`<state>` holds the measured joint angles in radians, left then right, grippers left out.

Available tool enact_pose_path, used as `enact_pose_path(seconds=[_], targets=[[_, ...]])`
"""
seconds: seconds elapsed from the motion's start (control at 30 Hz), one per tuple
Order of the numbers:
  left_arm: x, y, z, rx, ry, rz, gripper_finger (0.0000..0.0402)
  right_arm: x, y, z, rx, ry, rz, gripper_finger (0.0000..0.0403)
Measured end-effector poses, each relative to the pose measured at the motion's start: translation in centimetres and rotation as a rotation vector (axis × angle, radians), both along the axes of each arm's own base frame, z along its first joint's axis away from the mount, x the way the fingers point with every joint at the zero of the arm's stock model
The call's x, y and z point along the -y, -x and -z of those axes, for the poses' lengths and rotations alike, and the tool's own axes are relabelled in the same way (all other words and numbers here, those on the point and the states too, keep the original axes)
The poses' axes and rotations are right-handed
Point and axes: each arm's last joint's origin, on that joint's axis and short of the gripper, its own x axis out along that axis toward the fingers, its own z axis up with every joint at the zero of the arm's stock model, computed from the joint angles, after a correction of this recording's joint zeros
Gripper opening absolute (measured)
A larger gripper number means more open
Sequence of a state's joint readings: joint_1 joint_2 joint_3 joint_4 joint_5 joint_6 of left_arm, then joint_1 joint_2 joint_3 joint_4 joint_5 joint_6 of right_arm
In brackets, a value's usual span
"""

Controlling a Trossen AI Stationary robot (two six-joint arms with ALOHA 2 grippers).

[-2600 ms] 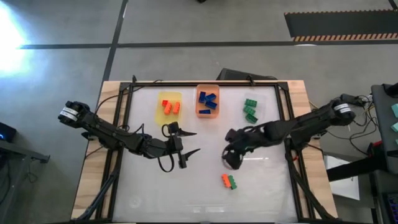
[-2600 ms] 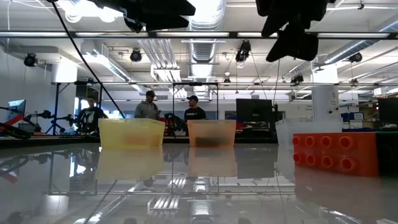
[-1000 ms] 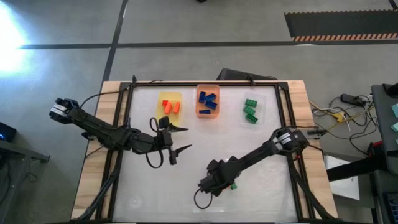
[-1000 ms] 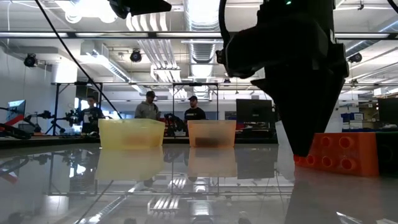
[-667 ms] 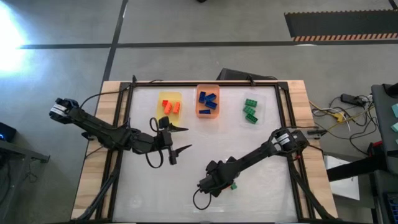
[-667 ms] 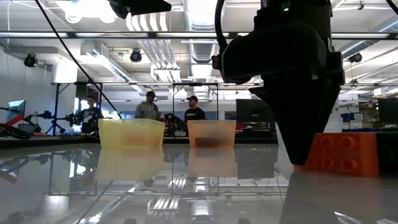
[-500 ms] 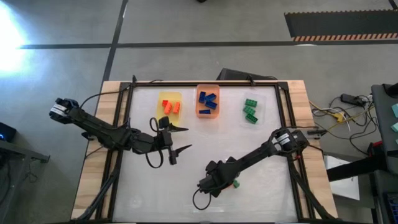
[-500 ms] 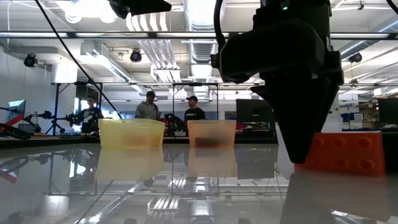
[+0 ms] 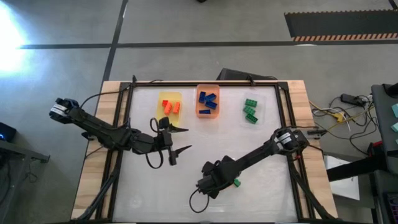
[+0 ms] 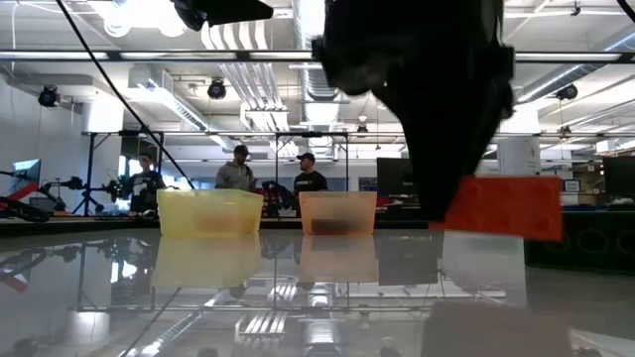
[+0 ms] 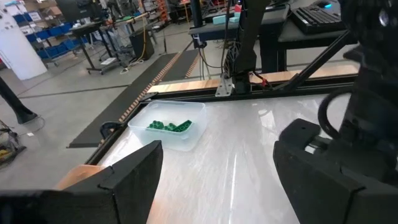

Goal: Sort & place blocks by color
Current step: Put the orange game piece into the yellow bin

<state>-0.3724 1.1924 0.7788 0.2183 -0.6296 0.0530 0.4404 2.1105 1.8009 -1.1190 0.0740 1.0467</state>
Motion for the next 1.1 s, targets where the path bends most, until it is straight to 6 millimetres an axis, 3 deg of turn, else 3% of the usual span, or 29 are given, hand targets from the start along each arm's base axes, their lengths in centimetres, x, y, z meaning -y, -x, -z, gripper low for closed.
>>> enact_pose_path(seconds=[0.4, 0.53, 0.67, 0.93, 1.1], targets=[[2.2, 0.6, 0.1, 0.001, 0.092, 0.179, 0.0288, 1.8, 1.9, -7.2, 0.27, 0.237, -0.212, 0.0092], [3.1, 1.0, -0.1, 0.016, 0.1, 0.217, 0.0288, 2.4, 2.8, -8.5, 0.408, 0.309, -0.274, 0.0093], [3.5, 1.1, -0.4, 0.044, 0.114, 0.234, 0.0288, 2.9, 3.5, -8.9, 0.602, 0.334, -0.33, 0.0093], [3.5, 1.1, -0.5, 0.066, 0.167, 0.228, 0.0288, 3.7, 5.0, -6.8, 1.031, 0.384, -0.417, 0.0093], [3.5, 1.1, -0.5, 0.071, 0.193, 0.224, 0.0288, 4.0, 5.6, -6.5, 1.269, 0.477, -0.46, 0.0093]])
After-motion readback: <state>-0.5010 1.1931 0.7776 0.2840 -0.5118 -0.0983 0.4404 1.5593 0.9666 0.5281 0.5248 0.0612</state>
